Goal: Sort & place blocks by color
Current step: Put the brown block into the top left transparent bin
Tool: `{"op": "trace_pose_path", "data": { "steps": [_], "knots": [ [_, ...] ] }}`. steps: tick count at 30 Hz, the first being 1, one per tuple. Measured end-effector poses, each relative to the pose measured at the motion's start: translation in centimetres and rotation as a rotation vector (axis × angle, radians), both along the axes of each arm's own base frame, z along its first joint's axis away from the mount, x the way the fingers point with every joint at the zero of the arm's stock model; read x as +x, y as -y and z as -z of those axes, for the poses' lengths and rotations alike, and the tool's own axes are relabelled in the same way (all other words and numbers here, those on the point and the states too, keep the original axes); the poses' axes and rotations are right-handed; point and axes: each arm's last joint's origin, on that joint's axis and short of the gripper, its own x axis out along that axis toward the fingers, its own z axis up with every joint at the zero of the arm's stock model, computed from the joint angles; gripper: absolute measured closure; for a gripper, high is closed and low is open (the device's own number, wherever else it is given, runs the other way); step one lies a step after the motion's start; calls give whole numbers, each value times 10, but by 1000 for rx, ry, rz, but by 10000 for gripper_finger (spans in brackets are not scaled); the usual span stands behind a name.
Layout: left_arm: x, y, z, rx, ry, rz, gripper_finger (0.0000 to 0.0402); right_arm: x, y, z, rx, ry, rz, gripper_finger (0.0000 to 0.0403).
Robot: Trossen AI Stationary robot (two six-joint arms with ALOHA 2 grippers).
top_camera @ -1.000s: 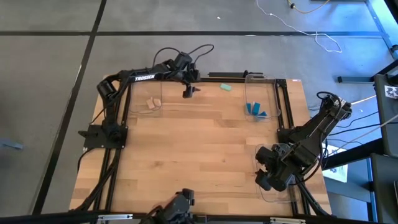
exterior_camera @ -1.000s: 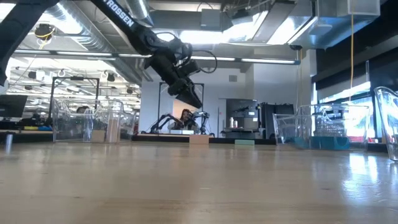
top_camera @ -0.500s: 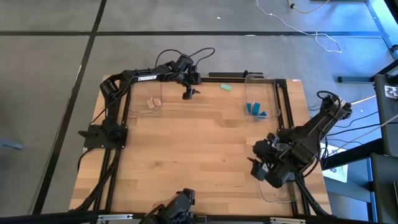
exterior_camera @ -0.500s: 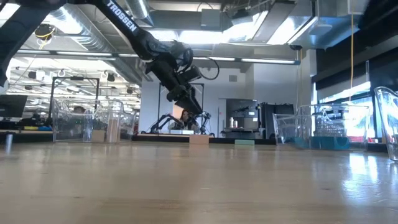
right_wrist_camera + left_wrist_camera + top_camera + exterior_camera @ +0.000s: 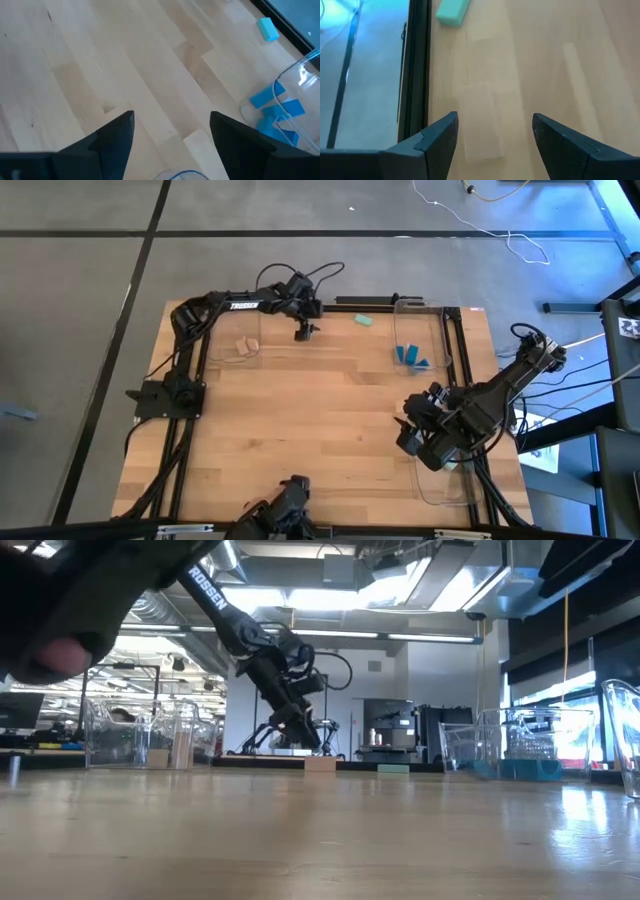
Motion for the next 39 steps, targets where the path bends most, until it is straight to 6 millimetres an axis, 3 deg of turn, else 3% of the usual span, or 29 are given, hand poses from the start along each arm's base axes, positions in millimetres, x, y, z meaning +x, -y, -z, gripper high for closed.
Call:
{"op": "trace_pose_path", "data": {
  "steps": [10, 21, 26, 39],
  "knots": [
    [-18, -17, 1, -70, 16, -40, 154, 0, 0, 0, 0, 0, 1, 143],
    [-9, -17, 27, -85, -23, -41, 154, 1, 0, 0, 1, 4, 2, 143],
    [-10, -25, 23, -79, -9, -50, 154, 1, 0, 0, 1, 5, 3, 143],
    [-5, -20, 24, -35, -49, -68, 154, 1, 0, 0, 6, 9, 4, 143]
  ]
}}
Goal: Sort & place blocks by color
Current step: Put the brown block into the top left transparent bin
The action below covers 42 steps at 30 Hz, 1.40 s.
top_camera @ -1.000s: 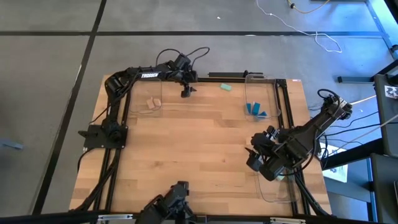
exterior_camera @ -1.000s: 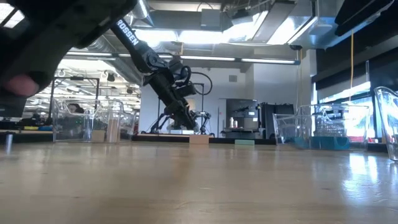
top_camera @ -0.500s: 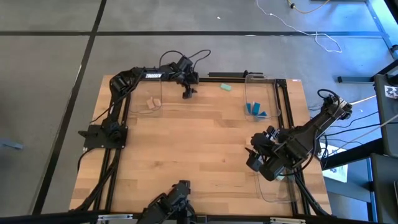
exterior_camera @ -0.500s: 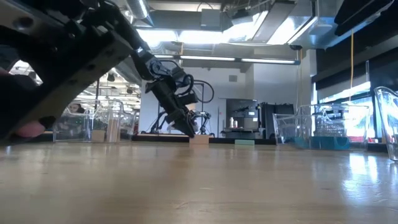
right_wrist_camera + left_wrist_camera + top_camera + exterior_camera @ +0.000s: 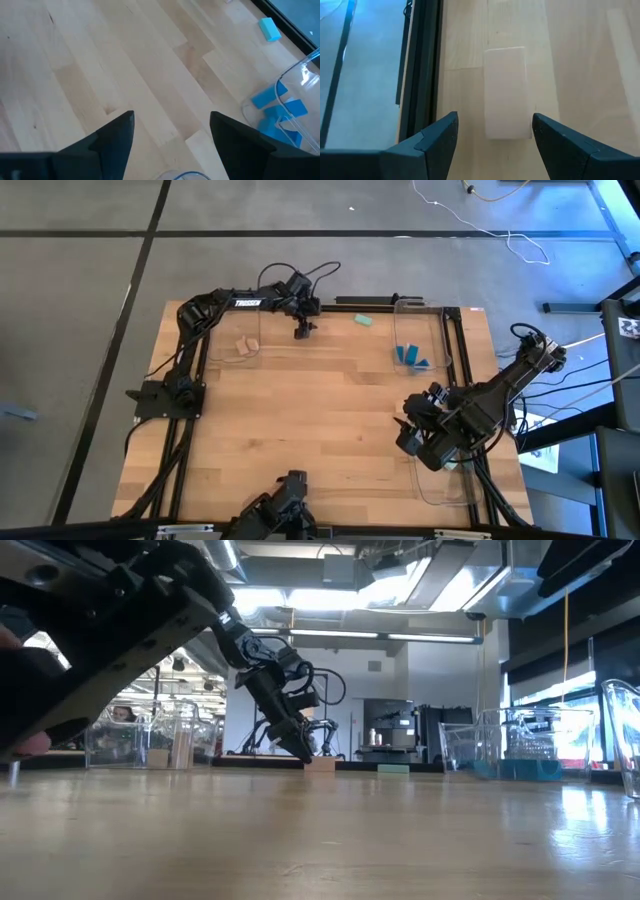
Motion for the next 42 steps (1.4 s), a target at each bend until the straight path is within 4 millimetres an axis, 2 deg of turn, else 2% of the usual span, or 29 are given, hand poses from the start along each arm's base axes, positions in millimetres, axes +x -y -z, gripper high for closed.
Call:
{"op": "trace_pose_path", "data": {
  "steps": [16, 26, 42],
  "knots": [
    [15, 11, -4, 22, 51, 6, 154, 1, -1, 0, 16, 16, 0, 143],
    [4, 3, -1, -78, 33, -98, 157, 1, -1, 0, 16, 15, 0, 143],
    [3, 8, 1, -73, -16, -49, 280, 3, -2, -1, 27, 28, 0, 143]
  ]
}}
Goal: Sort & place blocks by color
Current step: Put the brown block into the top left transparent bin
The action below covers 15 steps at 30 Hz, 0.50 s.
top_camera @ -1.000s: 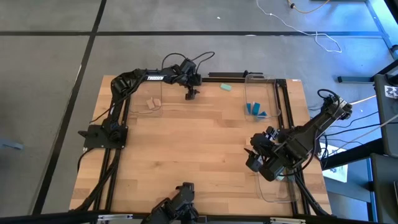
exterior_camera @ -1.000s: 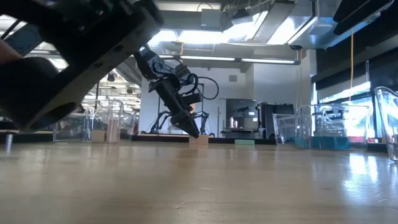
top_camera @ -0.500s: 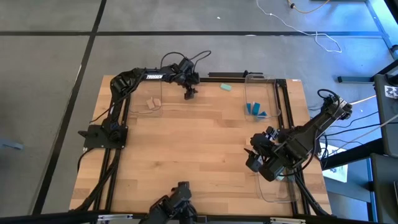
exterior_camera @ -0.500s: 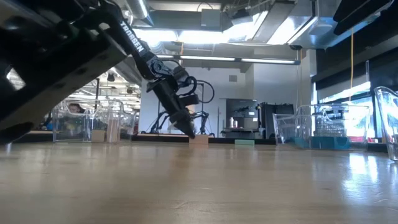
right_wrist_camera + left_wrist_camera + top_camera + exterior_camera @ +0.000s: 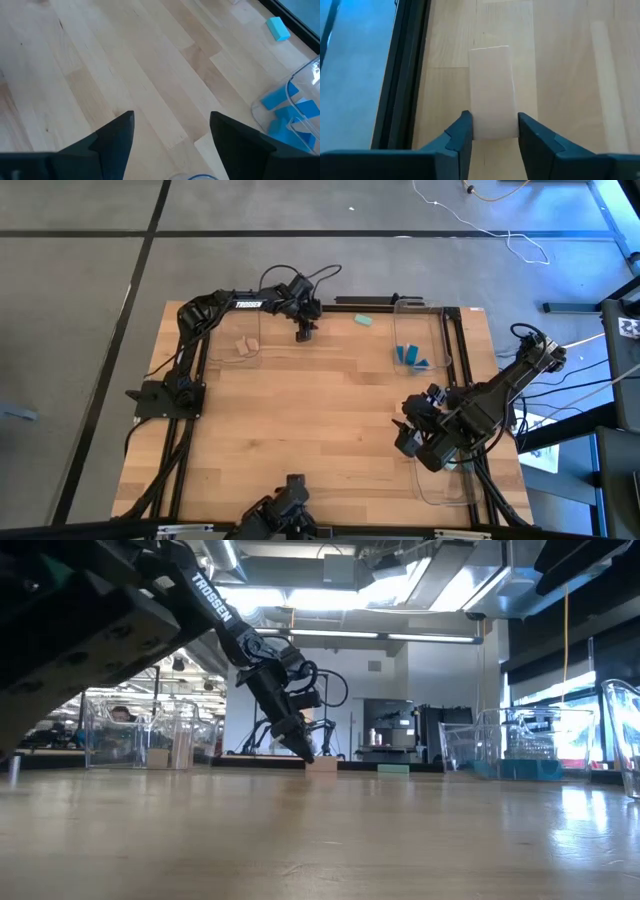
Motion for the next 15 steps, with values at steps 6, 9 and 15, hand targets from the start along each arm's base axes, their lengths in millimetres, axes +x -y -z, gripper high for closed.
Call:
{"op": "trace_pose_path", "data": {
  "steps": [6, 9, 15],
  "knots": [
    [-2, 1, 2, 3, -44, -22, 283, 0, 0, 0, 2, 3, 0, 143],
    [-3, 4, 3, -13, -72, -26, 283, 0, 0, 0, 2, 3, 0, 143],
    [-2, 13, 2, -28, -124, -30, 283, 0, 0, 0, 2, 2, 0, 143]
  ]
}}
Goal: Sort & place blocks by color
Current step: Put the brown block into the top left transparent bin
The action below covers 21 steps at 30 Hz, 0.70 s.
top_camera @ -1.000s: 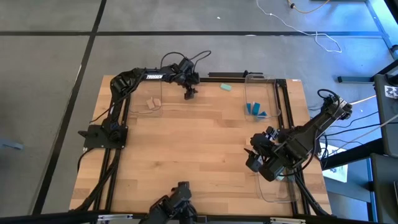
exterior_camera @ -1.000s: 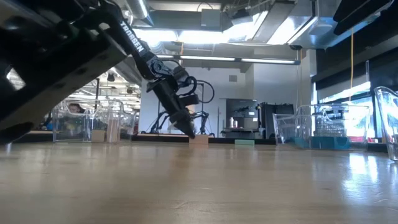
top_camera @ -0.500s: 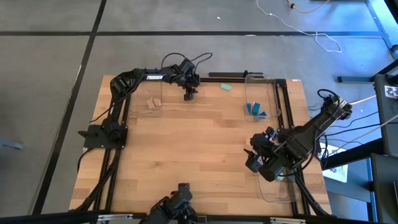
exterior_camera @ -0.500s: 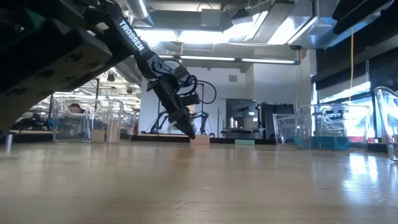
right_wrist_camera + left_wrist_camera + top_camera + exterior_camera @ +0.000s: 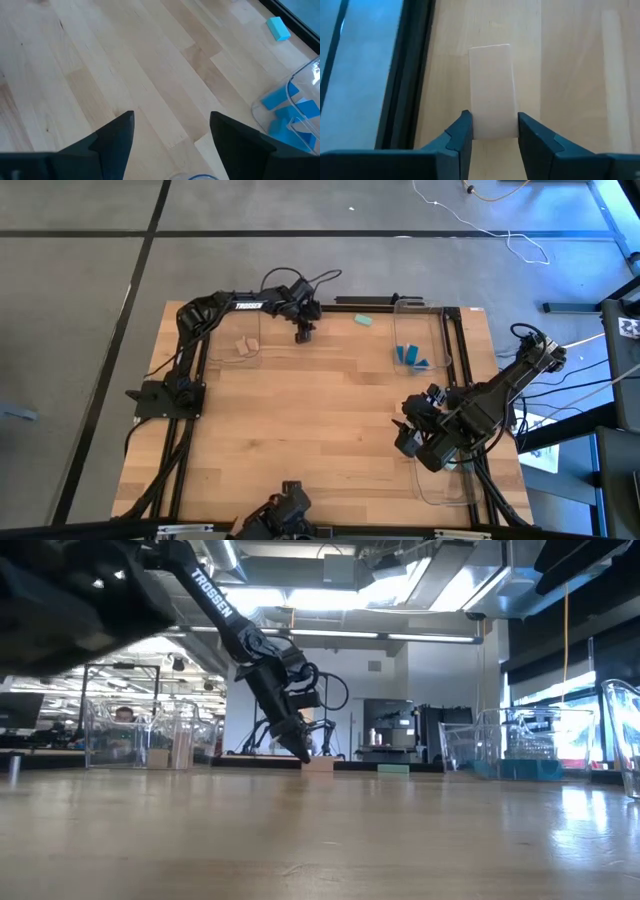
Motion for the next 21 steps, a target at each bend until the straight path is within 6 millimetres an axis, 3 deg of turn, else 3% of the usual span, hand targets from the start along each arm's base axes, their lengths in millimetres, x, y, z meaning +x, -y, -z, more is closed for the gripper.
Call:
{"op": "trace_pose_path", "data": {
  "steps": [5, 21],
  "knots": [
    [3, 13, -9, 42, -67, -4, 283, 0, 0, 0, 0, 0, 0, 143],
    [-11, 74, -77, -49, -168, 15, 284, 0, 2, -1, -42, 32, 12, 143]
  ]
}}
